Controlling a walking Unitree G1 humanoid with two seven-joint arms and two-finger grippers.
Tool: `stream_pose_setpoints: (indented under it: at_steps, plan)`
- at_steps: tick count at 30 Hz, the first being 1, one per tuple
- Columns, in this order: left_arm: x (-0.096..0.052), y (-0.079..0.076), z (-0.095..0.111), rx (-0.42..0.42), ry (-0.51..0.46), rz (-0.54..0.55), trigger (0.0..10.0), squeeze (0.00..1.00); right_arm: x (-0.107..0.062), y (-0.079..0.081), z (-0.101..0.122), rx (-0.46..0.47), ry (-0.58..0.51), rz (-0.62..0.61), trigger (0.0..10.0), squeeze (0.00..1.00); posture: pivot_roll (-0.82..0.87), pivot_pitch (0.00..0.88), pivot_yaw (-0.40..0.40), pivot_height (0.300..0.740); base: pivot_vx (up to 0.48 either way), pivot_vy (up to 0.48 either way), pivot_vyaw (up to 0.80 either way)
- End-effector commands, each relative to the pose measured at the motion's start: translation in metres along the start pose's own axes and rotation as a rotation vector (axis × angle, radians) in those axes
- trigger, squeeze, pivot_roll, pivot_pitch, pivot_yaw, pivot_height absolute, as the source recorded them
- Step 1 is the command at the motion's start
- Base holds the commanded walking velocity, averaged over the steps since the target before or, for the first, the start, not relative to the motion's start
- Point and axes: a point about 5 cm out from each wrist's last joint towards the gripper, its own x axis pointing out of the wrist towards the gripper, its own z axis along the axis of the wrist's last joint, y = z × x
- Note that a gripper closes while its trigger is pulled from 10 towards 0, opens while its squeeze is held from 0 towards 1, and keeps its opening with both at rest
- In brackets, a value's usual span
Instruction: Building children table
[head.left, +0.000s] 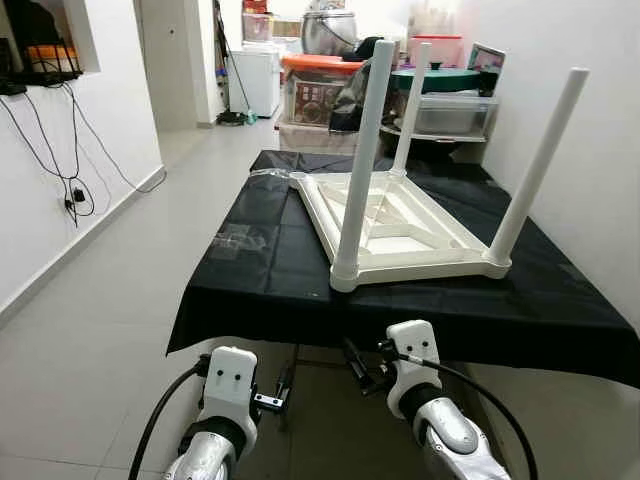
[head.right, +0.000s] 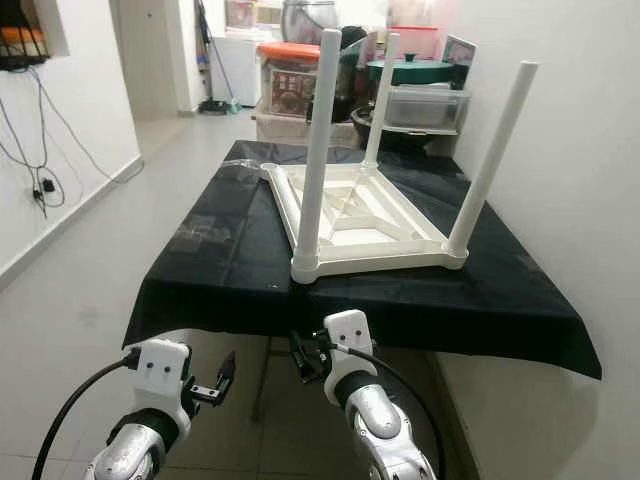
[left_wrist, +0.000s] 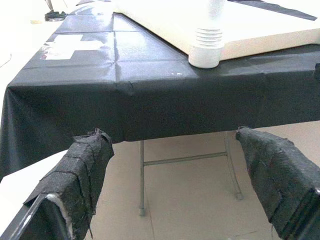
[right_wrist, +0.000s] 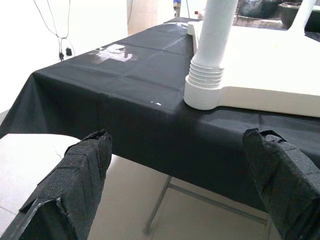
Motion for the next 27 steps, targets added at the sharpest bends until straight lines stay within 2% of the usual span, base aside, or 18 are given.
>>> stream_pose_setpoints:
  at_steps: [1,8,20,27]
  plan:
    - [0.0017,0.0003,-0.0022,0.006,0.005,0.007,10.0,0.00,0.0018,-0.0052,0.0017,-0.002,-0.014,-0.022,10.0,0.00,0.06,0.000,-0.053,0.740,0.000,0.000,0.00]
    - [0.0016,0.0095,0.0016,-0.024,-0.020,0.069,10.0,0.00,0.0015,-0.0112,0.0022,0.033,-0.020,-0.062,10.0,0.00,0.06,0.000,-0.053,0.740,0.000,0.000,0.00]
    - [0.0036,0.0068,0.0010,-0.009,-0.019,0.052,10.0,0.00,0.0034,-0.0097,0.0028,0.012,-0.023,-0.058,10.0,0.00,0.06,0.000,-0.050,0.740,0.000,0.000,0.00]
    - [0.0044,0.0067,0.0014,-0.018,-0.023,0.058,10.0,0.00,0.0039,-0.0118,0.0033,0.001,-0.025,-0.072,10.0,0.00,0.06,0.000,-0.055,0.740,0.000,0.000,-0.69]
